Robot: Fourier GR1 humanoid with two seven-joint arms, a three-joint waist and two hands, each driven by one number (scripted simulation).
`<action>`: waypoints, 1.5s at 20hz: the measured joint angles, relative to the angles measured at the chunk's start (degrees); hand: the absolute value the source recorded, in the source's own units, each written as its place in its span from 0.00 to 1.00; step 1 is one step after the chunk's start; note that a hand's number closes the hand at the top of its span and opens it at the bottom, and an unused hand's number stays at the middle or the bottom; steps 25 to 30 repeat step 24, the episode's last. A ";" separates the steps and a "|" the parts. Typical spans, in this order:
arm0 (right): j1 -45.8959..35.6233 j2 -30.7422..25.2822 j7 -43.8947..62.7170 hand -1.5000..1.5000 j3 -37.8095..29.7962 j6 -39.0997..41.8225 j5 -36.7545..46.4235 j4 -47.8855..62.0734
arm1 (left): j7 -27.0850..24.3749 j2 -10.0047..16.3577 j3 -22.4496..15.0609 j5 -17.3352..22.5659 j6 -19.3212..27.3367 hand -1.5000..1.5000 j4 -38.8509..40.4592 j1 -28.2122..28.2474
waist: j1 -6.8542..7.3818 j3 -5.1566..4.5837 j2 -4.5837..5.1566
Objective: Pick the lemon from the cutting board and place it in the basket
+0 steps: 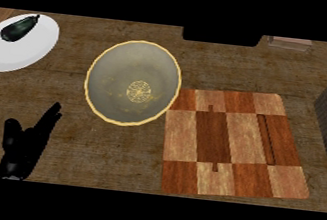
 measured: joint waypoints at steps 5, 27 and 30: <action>4.39 -3.82 -8.41 0.00 0.82 1.38 2.31 4.33 | 0.47 -0.13 0.30 0.03 -0.39 0.50 -0.16 0.00 | 0.00 0.01 -0.04; 6.13 -16.24 -16.26 0.00 -13.63 -0.54 -3.86 19.26 | 2.19 -0.97 1.42 -1.01 -0.78 0.50 -0.75 0.24 | -0.56 -0.14 -0.31; 6.13 -16.24 -16.26 0.00 -13.63 -0.54 -3.86 19.26 | 2.19 -0.97 1.42 -1.01 -0.78 0.50 -0.75 0.24 | -0.56 -0.14 -0.31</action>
